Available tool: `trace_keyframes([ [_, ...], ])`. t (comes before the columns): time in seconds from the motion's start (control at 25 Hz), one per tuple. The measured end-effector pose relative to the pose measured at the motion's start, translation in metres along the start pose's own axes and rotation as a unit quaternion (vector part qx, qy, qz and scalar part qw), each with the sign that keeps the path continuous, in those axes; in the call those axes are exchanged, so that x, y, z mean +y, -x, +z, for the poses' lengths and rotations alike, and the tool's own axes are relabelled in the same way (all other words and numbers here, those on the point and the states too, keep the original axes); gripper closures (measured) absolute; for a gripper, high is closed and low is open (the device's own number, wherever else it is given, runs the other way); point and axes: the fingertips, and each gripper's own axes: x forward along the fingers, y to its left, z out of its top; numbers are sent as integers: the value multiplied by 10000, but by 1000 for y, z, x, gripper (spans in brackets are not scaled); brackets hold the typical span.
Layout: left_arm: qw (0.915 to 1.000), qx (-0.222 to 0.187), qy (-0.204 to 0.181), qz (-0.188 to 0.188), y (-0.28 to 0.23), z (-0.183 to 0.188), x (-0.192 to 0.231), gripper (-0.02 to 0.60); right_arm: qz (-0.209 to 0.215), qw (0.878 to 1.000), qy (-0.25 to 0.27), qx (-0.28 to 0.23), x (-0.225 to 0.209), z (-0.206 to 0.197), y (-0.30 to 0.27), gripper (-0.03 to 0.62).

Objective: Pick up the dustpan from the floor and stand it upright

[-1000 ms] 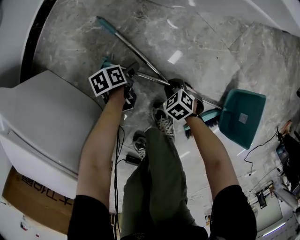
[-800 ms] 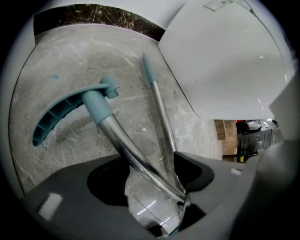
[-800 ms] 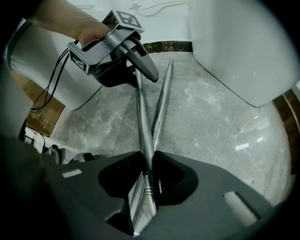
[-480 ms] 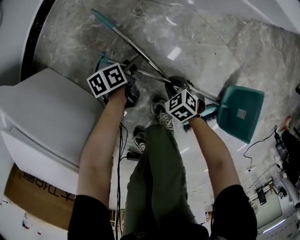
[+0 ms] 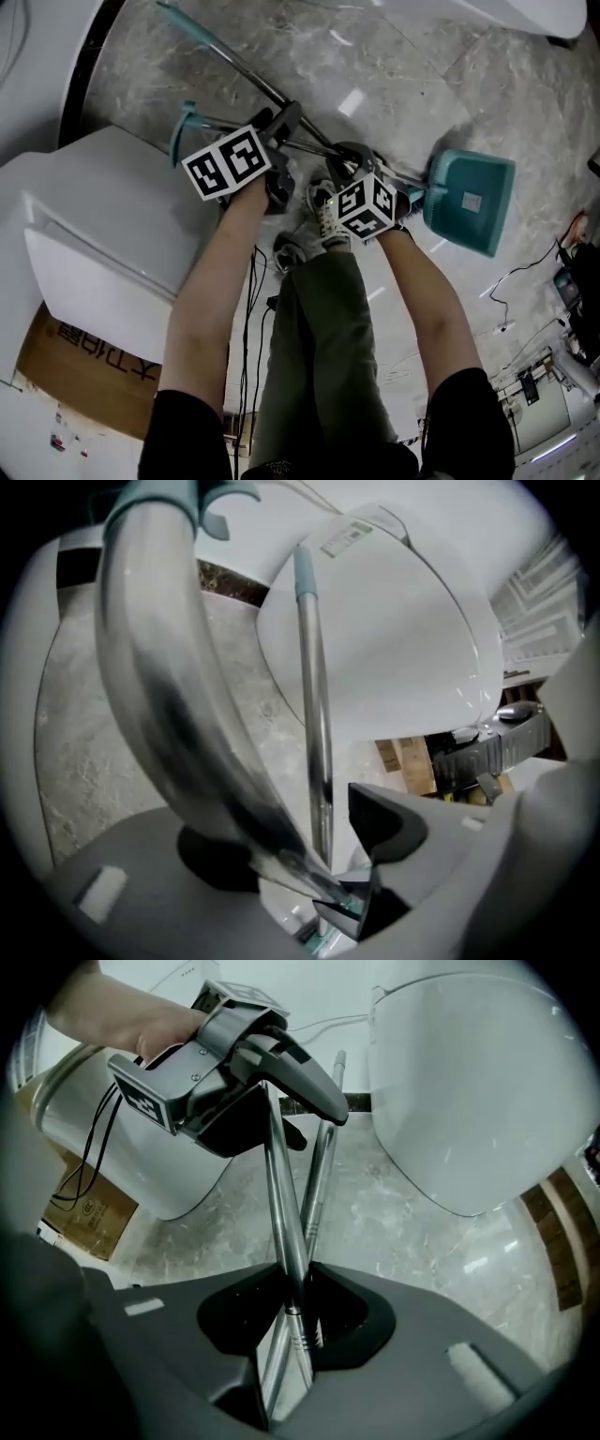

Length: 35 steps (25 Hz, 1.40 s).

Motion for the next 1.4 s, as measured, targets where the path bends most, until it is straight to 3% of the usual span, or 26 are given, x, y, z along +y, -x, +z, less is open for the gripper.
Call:
trace_keyframes([
  [0.36,9971,-151,-601,-444,29,23,-73,250,-341,9985,-161,-388,-11,33,46,502],
  [0.4,9964,-192,-648,-516,30,25,-80,270,-382,9982,-171,-431,-12,37,50,502],
  [0.44,9955,-266,-710,-575,32,28,-86,347,-422,9978,-187,-477,-14,41,54,502],
  [0.48,9944,-365,-773,-613,34,32,-92,377,-454,9974,-207,-520,-15,45,57,502],
  [0.84,9902,-587,-1043,-720,64,46,-130,437,-503,9963,-194,-670,-19,71,84,502],
  [1.16,9816,-857,-1575,-661,113,91,-161,449,-453,9943,104,-963,-22,135,110,500],
  [1.4,9696,-877,-2169,-725,154,143,-189,453,-308,9899,328,-1348,-28,203,131,500],
])
